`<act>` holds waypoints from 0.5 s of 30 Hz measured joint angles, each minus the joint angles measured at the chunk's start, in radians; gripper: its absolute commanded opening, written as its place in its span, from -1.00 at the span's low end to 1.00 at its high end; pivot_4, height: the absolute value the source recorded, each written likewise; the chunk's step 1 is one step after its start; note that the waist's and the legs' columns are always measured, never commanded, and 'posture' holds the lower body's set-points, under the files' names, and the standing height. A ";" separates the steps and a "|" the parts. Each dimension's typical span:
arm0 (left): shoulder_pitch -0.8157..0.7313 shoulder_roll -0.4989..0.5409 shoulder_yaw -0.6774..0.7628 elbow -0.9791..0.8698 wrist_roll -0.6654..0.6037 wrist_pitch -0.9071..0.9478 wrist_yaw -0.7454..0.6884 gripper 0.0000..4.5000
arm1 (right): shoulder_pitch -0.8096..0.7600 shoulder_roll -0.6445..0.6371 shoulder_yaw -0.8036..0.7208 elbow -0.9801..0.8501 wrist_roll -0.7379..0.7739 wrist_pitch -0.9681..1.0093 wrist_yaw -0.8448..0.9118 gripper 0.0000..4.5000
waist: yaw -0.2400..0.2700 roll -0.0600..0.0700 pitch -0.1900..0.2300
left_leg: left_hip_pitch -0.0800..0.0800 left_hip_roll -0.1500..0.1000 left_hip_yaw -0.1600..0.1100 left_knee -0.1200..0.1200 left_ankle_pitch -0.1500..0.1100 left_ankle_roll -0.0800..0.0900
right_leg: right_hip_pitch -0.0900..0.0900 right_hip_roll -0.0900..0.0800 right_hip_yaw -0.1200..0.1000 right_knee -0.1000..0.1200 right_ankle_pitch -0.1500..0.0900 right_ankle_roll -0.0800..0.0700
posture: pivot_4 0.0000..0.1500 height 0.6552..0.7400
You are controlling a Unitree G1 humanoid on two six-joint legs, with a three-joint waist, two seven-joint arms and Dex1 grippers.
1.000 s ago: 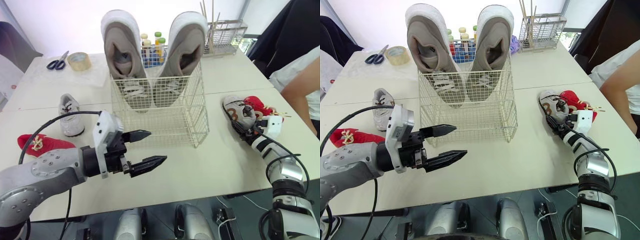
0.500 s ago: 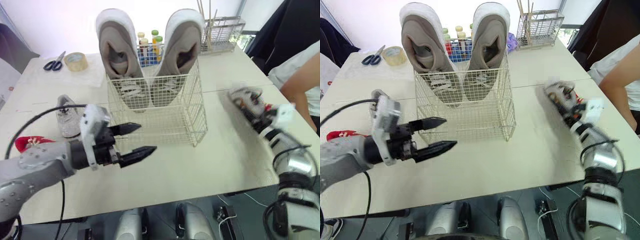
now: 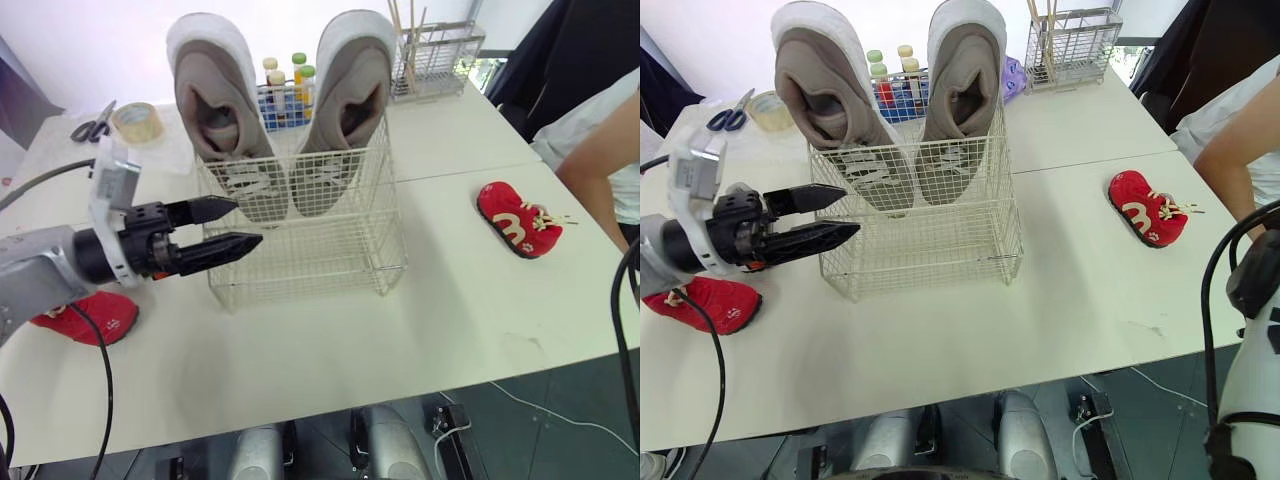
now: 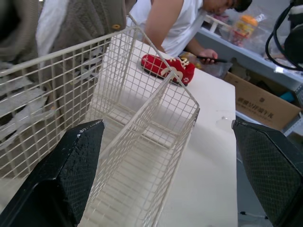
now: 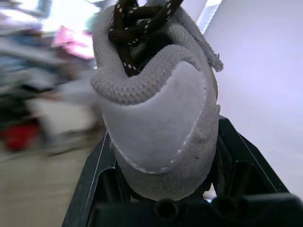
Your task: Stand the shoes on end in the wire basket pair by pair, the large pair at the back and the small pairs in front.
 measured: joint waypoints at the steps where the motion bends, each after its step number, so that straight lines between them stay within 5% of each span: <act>1: 0.001 0.006 0.021 0.018 -0.010 0.016 -0.007 1.00 | 0.004 0.001 0.021 -0.038 0.019 0.034 0.039 -0.21 | 0.004 -0.001 0.000 | -0.002 -0.001 -0.001 0.000 0.000 0.000 | 0.000 -0.001 -0.001 0.000 0.000 0.000 | 1.00 1.00; 9: 0.007 0.106 0.206 0.217 -0.133 0.165 -0.096 1.00 | 0.025 0.007 0.198 -0.191 0.067 -0.031 0.232 -0.21 | -0.001 -0.005 0.000 | -0.007 -0.003 -0.002 0.003 -0.001 0.002 | -0.004 -0.003 -0.002 0.000 0.001 0.002 | 1.00 1.00; 15: -0.313 0.129 0.031 0.210 -0.218 0.225 -0.172 1.00 | -0.044 0.019 0.449 -0.147 0.083 -0.304 0.235 -0.21 | 0.001 -0.007 0.001 | -0.009 -0.004 -0.001 0.003 0.000 0.001 | -0.006 -0.002 -0.002 0.001 0.001 0.003 | 1.00 1.00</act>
